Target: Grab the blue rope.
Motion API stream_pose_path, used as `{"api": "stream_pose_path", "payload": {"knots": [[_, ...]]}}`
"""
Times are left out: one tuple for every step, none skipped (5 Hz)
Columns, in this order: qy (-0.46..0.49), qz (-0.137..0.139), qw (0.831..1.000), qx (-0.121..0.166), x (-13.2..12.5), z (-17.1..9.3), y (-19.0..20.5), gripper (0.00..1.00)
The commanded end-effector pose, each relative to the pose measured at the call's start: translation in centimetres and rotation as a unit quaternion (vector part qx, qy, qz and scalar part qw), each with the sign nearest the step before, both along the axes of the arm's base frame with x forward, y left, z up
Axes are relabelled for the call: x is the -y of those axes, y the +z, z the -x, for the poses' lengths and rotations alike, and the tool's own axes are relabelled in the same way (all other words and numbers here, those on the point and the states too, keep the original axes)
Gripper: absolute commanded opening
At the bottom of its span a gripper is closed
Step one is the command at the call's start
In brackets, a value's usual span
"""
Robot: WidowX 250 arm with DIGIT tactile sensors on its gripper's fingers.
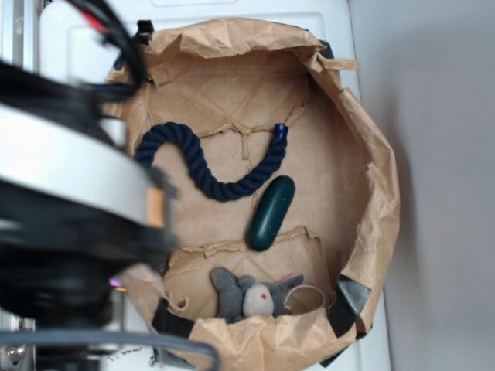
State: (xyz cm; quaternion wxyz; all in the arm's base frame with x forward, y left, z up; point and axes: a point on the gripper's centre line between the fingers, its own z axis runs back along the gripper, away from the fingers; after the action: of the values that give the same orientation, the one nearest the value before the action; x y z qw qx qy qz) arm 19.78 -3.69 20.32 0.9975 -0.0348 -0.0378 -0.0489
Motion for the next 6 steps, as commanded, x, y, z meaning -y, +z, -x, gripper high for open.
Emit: {"api": "stream_pose_path", "payload": {"knots": [[-0.03, -0.022, 0.998, 0.049, 1.6, -2.7, -1.9, 1.0], [-0.03, -0.022, 0.998, 0.049, 1.6, -2.7, -1.9, 1.0], [-0.03, -0.022, 0.998, 0.049, 1.6, -2.7, -1.9, 1.0], [-0.03, -0.022, 0.998, 0.049, 1.6, -2.7, -1.9, 1.0], [0.003, -0.03, 0.999, 0.045, 0.7, -5.3, -4.0, 1.0], [0.017, -0.022, 0.999, 0.043, -0.7, -6.7, -4.0, 1.0]]}}
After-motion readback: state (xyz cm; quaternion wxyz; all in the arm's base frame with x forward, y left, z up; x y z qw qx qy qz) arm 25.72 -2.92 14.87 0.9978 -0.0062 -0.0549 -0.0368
